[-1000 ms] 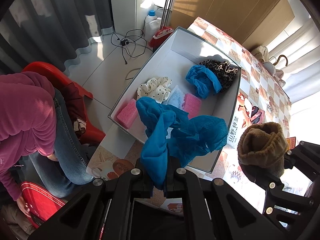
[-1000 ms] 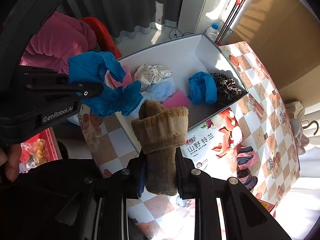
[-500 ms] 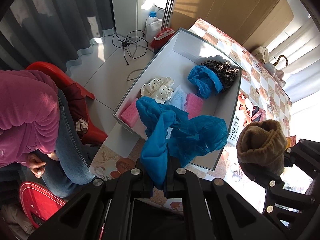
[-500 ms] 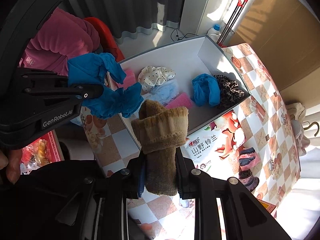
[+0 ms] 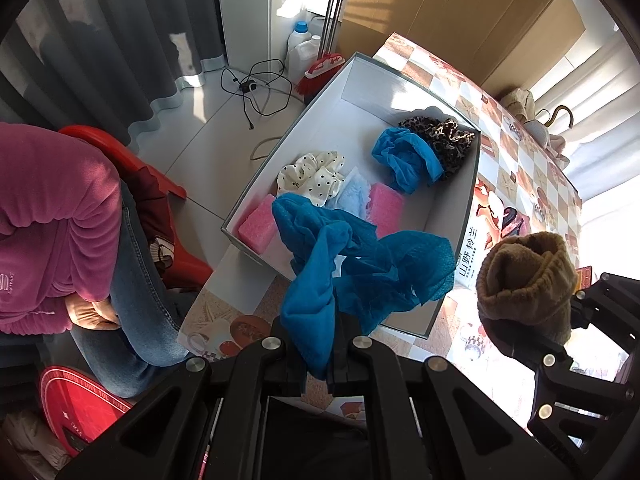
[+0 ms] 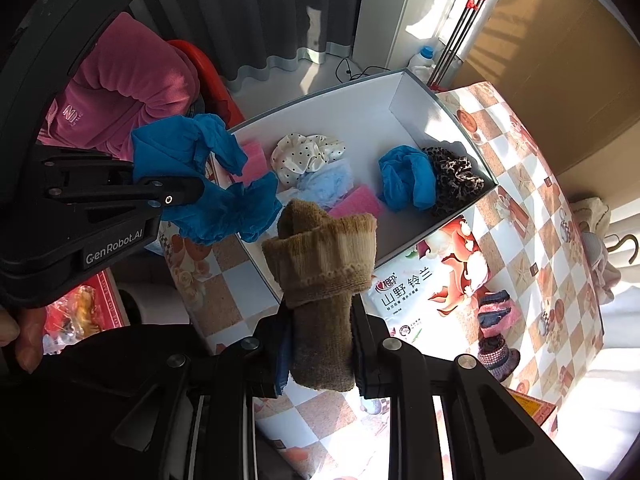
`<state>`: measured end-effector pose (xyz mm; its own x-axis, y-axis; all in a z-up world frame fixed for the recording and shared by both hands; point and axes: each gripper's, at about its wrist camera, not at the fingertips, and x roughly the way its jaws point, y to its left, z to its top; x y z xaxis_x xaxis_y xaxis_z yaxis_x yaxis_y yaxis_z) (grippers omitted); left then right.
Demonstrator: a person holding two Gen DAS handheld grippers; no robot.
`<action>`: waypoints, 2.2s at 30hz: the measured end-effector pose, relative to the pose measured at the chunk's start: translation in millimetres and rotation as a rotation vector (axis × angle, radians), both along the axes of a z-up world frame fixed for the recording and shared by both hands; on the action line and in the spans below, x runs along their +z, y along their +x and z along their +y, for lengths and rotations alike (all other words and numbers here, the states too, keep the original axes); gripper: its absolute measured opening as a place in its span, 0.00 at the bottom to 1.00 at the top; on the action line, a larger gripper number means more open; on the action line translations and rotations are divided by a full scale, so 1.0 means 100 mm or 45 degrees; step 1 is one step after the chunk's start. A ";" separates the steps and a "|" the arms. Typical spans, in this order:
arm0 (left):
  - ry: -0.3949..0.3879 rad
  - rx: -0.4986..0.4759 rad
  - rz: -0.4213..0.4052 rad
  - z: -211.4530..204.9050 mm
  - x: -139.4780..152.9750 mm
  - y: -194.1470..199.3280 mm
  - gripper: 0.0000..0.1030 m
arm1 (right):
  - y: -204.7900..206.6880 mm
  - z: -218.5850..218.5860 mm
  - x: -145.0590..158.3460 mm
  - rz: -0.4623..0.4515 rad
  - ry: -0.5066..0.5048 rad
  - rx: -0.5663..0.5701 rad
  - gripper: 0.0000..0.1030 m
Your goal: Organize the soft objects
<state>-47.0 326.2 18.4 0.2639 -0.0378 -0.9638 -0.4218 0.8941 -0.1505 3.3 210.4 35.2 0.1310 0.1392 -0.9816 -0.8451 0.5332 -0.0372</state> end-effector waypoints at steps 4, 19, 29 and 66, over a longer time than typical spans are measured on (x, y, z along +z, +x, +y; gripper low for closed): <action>0.001 0.000 -0.001 0.00 0.00 0.00 0.06 | 0.01 0.00 0.00 -0.001 -0.001 -0.001 0.24; 0.002 0.001 0.000 0.00 0.00 0.01 0.06 | 0.04 -0.02 0.00 0.001 0.003 -0.003 0.24; 0.003 -0.011 0.007 -0.01 0.00 0.03 0.06 | 0.06 -0.05 0.01 0.004 0.004 -0.013 0.24; 0.044 -0.148 0.092 -0.09 -0.11 0.50 0.06 | 0.41 -0.24 0.00 0.015 0.122 -0.257 0.24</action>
